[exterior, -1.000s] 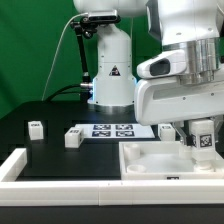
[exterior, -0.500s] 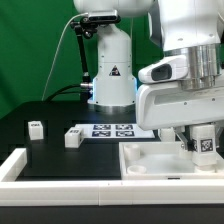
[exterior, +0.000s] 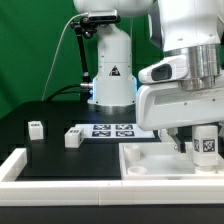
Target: Assemble one leg
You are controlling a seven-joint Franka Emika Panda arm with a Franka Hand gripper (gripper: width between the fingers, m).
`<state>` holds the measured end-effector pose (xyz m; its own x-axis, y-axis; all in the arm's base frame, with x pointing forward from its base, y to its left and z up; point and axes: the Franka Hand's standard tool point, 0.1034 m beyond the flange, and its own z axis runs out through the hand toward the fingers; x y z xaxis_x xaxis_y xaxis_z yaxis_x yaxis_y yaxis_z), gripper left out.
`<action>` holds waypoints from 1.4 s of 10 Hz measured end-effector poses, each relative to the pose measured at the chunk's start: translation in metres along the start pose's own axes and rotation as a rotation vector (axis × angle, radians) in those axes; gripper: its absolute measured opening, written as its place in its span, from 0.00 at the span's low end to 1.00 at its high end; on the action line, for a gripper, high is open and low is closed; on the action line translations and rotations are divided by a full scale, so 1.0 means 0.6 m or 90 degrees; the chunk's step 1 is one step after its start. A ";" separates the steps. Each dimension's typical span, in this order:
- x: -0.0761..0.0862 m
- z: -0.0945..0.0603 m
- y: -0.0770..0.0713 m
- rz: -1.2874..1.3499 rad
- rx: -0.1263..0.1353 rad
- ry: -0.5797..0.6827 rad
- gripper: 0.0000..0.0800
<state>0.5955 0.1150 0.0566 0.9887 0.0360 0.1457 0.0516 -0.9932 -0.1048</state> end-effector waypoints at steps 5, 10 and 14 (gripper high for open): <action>0.002 -0.003 0.002 -0.001 0.000 0.000 0.81; 0.015 -0.041 0.000 0.001 0.007 0.002 0.81; 0.012 -0.032 0.004 0.005 0.011 -0.040 0.81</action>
Offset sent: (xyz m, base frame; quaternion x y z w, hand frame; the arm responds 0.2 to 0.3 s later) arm 0.0000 0.0000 0.0000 0.0000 0.0000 0.0000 1.0000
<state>0.6000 0.1106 0.0761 0.9959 0.0358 0.0834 0.0459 -0.9914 -0.1226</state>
